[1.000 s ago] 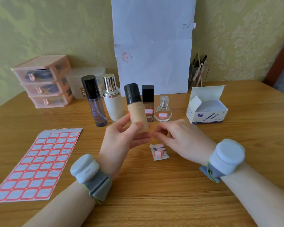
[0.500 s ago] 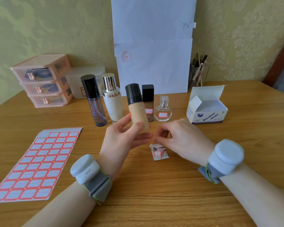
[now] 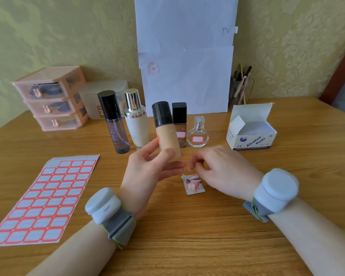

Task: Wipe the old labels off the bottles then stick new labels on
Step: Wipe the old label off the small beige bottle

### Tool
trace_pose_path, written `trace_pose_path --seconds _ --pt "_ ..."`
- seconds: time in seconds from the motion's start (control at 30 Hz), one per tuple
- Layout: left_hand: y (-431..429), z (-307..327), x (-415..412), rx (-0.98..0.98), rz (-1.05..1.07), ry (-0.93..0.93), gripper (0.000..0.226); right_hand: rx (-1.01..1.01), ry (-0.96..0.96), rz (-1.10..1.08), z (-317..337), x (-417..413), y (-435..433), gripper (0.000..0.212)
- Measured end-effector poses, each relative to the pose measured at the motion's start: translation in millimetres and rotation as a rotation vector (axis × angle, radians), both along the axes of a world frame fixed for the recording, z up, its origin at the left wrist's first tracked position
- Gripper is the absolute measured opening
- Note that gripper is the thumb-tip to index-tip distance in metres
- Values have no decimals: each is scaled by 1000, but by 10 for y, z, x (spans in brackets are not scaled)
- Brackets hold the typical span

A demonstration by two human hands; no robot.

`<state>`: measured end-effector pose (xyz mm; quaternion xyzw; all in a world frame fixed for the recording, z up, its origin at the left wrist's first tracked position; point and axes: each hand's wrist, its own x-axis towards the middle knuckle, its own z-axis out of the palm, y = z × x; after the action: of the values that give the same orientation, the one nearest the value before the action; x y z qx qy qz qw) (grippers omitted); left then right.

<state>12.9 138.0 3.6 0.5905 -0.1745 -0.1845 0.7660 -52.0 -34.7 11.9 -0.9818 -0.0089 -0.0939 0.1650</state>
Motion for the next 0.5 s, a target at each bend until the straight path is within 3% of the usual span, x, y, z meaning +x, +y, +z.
trace_pose_path --seconds 0.2,0.5 --pt "4 0 -2 -4 -4 -1 34 -64 -2 -6 35 -13 -9 9" --pt "-1 -8 1 10 -11 -10 34 -95 -7 3 44 -20 -29 9"
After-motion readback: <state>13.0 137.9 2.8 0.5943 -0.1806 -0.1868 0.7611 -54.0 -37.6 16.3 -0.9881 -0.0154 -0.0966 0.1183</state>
